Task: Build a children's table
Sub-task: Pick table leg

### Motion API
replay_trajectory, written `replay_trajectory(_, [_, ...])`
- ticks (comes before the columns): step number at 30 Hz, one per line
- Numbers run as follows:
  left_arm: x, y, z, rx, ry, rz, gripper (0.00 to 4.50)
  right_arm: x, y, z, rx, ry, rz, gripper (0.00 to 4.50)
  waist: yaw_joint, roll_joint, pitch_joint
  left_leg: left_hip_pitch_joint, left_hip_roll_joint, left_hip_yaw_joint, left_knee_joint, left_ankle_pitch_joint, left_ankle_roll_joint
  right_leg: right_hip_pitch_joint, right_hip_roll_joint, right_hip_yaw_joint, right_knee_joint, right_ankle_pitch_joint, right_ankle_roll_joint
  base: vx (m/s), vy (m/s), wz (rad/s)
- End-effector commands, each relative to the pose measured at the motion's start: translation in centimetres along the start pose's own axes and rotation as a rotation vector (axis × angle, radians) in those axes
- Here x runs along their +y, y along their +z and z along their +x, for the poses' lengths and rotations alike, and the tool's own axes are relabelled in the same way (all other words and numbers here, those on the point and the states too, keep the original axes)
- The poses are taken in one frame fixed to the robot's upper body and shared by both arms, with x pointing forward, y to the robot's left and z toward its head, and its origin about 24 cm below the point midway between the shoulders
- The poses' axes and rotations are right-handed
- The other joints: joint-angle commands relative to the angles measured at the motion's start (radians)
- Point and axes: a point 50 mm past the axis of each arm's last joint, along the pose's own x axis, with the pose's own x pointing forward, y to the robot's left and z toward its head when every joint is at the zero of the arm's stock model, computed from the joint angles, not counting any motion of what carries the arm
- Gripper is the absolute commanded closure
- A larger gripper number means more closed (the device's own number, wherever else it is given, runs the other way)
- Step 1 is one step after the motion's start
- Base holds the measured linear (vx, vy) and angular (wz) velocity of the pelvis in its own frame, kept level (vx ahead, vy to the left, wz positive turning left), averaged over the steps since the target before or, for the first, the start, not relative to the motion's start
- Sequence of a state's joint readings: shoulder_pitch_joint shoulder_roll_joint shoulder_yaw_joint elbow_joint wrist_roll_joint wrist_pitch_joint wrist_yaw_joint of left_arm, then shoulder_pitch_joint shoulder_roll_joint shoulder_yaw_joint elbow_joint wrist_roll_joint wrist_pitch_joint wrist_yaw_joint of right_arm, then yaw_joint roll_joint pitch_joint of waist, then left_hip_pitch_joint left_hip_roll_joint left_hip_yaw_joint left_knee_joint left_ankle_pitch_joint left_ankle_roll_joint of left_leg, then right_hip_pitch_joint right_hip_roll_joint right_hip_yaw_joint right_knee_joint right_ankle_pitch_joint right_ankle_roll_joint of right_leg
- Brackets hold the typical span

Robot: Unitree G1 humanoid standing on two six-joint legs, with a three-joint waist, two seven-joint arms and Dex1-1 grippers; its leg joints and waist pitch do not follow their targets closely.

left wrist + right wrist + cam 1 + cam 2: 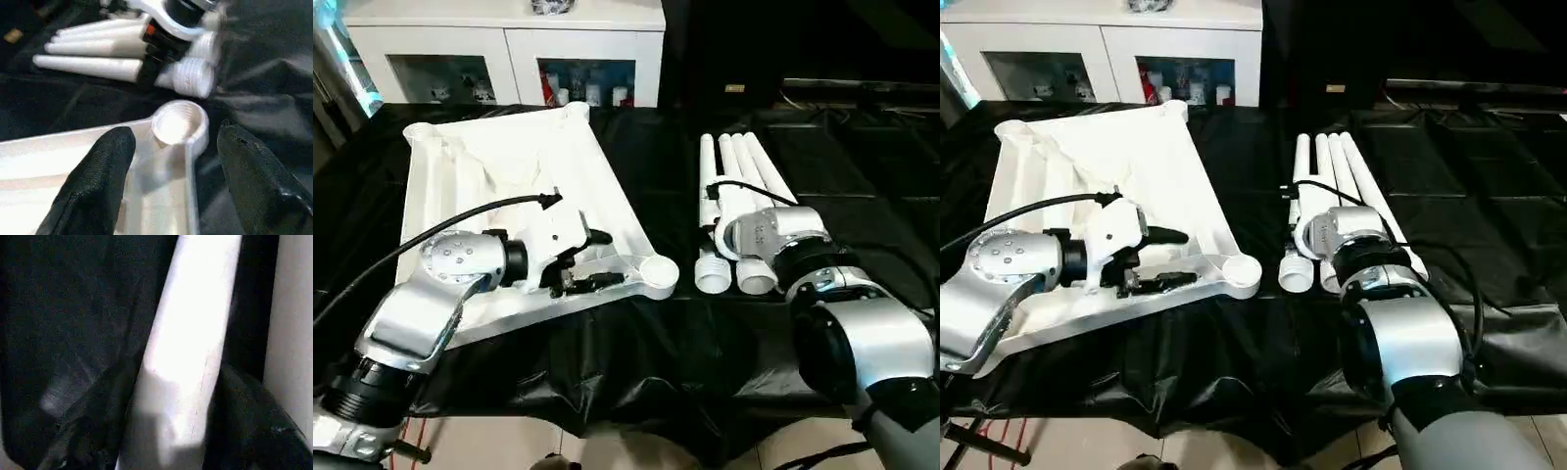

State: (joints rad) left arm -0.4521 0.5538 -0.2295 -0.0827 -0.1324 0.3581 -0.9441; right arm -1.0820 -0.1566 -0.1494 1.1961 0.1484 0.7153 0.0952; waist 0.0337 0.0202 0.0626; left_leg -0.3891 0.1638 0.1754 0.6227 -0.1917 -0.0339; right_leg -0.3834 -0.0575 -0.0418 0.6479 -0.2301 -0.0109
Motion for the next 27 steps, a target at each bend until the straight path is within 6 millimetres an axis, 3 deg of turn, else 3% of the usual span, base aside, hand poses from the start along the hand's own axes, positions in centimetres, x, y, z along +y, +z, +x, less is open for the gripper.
replay_trajectory(1, [1.4,0.7,0.1,-0.056,0.102,0.014,1.04,-0.1,0.9,-0.4,-0.029,0.016,0.054,2.12,-0.002,0.006,-0.076,0.023,0.057,-0.012,-0.068,-0.092,-0.029,0.043,-0.077,0.046,-0.060,0.036,-0.278,0.000,0.000,0.00])
replay_trajectory(3, [1.9,0.9,0.4,-0.083,0.134,-0.005,1.00,-0.4,1.2,-0.5,-0.050,0.019,0.073,2.24,-0.002,0.003,-0.079,0.020,0.057,-0.013,-0.067,-0.076,-0.026,0.047,-0.078,0.046,-0.058,0.064,-0.283,0.000,0.000,0.00])
replay_trajectory(4, [2.1,1.0,0.5,-0.092,0.144,-0.016,0.90,-0.5,1.3,-0.6,-0.059,0.019,0.078,2.35,0.000,0.017,-0.081,0.020,0.055,-0.015,-0.064,-0.061,-0.022,0.047,-0.079,0.045,-0.054,0.089,-0.285,0.000,0.000,0.00])
replay_trajectory(6, [2.7,1.5,0.8,-0.136,0.183,-0.031,0.61,-0.8,1.7,-0.9,-0.079,0.032,0.113,2.53,-0.001,0.009,-0.082,0.020,0.054,-0.012,-0.062,-0.048,-0.008,0.049,-0.077,0.045,-0.056,0.122,-0.291,0.000,0.000,0.00])
replay_trajectory(12, [5.2,2.7,2.3,-0.157,0.335,-0.139,0.07,-1.3,3.8,-2.0,-0.242,0.164,0.252,2.64,0.007,0.010,-0.087,0.016,0.056,-0.014,-0.057,-0.014,0.038,0.053,-0.079,0.042,-0.049,0.194,-0.309,0.000,0.000,0.00])
replay_trajectory(14, [5.8,3.3,3.1,-0.179,0.365,-0.223,0.03,-1.2,5.1,-3.0,-0.410,0.304,0.278,2.64,0.010,0.012,-0.089,0.017,0.058,-0.015,-0.054,-0.013,0.049,0.055,-0.084,0.041,-0.048,0.197,-0.313,0.000,0.000,0.00])
replay_trajectory(15, [5.9,3.7,3.6,-0.194,0.372,-0.271,0.00,-1.1,5.6,-3.7,-0.500,0.386,0.265,2.64,0.009,0.007,-0.086,0.014,0.054,-0.011,-0.055,-0.013,0.061,0.057,-0.078,0.041,-0.051,0.209,-0.309,0.000,0.000,0.00])
replay_trajectory(16, [5.8,4.4,4.2,-0.229,0.339,-0.322,0.00,-0.9,5.8,-4.8,-0.573,0.522,0.243,2.64,0.015,0.010,-0.088,0.014,0.057,-0.012,-0.051,-0.005,0.079,0.060,-0.081,0.041,-0.048,0.240,-0.309,0.000,0.000,0.00])
replay_trajectory(17, [5.8,4.4,4.2,-0.229,0.339,-0.322,0.00,-0.9,5.8,-4.8,-0.573,0.522,0.243,2.65,0.021,0.006,-0.094,0.013,0.062,-0.017,-0.049,0.022,0.104,0.062,-0.084,0.039,-0.043,0.280,-0.312,0.000,0.000,0.00])
replay_trajectory(19, [5.3,5.6,5.0,-0.303,0.268,-0.411,0.00,-0.5,5.6,-6.4,-0.625,0.707,0.226,2.65,0.026,0.003,-0.093,0.008,0.059,-0.013,-0.045,0.058,0.131,0.063,-0.080,0.038,-0.040,0.310,-0.330,0.000,0.000,0.00])
replay_trajectory(21, [4.9,6.8,5.9,-0.381,0.200,-0.592,0.00,-0.6,4.8,-8.5,-0.677,0.901,0.210,2.66,0.031,0.000,-0.094,0.007,0.059,-0.013,-0.044,0.060,0.142,0.060,-0.078,0.036,-0.041,0.294,-0.341,0.000,0.000,0.00])
replay_trajectory(22, [4.8,7.2,6.4,-0.412,0.175,-0.689,0.00,-0.6,4.4,-9.6,-0.705,0.992,0.198,2.66,0.045,0.003,-0.096,0.014,0.067,-0.012,-0.039,0.058,0.153,0.058,-0.083,0.037,-0.039,0.310,-0.345,0.000,0.000,0.00])
replay_trajectory(24, [5.0,7.8,6.8,-0.457,0.148,-0.770,0.00,-0.6,3.7,-11.0,-0.727,1.104,0.175,2.66,0.057,0.002,-0.093,0.012,0.066,-0.014,-0.041,0.029,0.162,0.052,-0.084,0.033,-0.049,0.231,-0.344,0.000,0.000,0.00])
replay_trajectory(26, [5.1,8.4,6.7,-0.504,0.123,-0.781,0.00,-0.5,3.1,-11.5,-0.730,1.140,0.155,2.66,0.062,0.000,-0.086,0.013,0.066,-0.016,-0.047,-0.011,0.131,0.052,-0.086,0.035,-0.062,0.116,-0.324,0.000,0.000,0.00])
replay_trajectory(27, [5.3,9.9,6.0,-0.643,0.046,-0.884,0.00,-0.5,2.6,-11.5,-0.722,1.141,0.116,2.66,0.056,-0.003,-0.083,0.011,0.064,-0.016,-0.051,-0.026,0.112,0.052,-0.087,0.036,-0.066,0.076,-0.315,0.000,0.000,0.00])
